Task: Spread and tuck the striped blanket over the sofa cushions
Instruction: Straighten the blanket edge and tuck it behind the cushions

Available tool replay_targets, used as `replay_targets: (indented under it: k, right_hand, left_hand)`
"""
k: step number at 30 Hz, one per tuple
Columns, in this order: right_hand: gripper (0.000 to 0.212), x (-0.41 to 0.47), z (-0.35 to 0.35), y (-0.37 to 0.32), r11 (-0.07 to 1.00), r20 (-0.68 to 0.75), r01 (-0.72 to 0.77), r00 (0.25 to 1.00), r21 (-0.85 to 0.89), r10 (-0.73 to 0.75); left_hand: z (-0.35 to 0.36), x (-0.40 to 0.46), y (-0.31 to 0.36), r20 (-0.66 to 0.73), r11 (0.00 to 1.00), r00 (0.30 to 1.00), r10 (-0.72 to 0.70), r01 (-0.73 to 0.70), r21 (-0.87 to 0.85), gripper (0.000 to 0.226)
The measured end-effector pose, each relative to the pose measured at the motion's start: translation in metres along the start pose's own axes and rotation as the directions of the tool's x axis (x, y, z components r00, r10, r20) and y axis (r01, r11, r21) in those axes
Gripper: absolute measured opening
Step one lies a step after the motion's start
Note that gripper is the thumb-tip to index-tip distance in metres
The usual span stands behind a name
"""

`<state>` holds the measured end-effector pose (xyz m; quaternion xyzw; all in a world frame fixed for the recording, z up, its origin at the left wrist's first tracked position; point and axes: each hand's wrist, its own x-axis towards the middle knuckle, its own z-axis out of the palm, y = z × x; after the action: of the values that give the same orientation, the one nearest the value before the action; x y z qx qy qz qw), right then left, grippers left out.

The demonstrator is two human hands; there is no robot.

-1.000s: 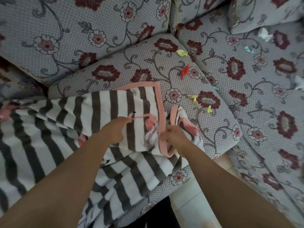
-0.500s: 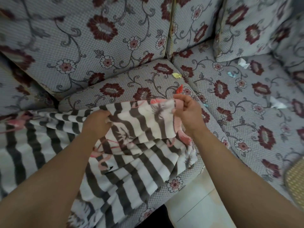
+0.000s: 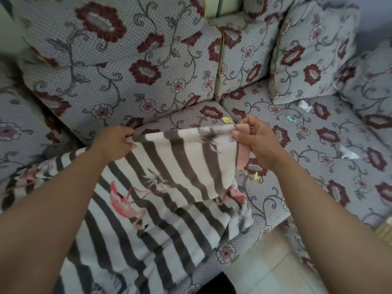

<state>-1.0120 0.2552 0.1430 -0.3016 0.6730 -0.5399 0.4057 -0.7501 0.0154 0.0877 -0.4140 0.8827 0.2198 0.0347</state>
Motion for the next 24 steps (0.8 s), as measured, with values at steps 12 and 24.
replay_targets:
  k: [12, 24]
  right_hand:
    - [0.019, 0.219, -0.020, 0.085, 0.841, -0.356, -0.109, 0.929, -0.530, -0.104]
    - [0.008, 0.341, 0.013, 0.204, 0.666, -0.023, -0.066, 0.997, -0.743, 0.073]
  left_hand:
    - [0.050, 0.155, 0.005, -0.262, 0.958, 0.959, -0.111, 0.174, 0.230, 0.019]
    - [0.171, 0.203, -0.058, 0.010, 0.933, 0.933, -0.359, 0.359, -0.033, 0.048]
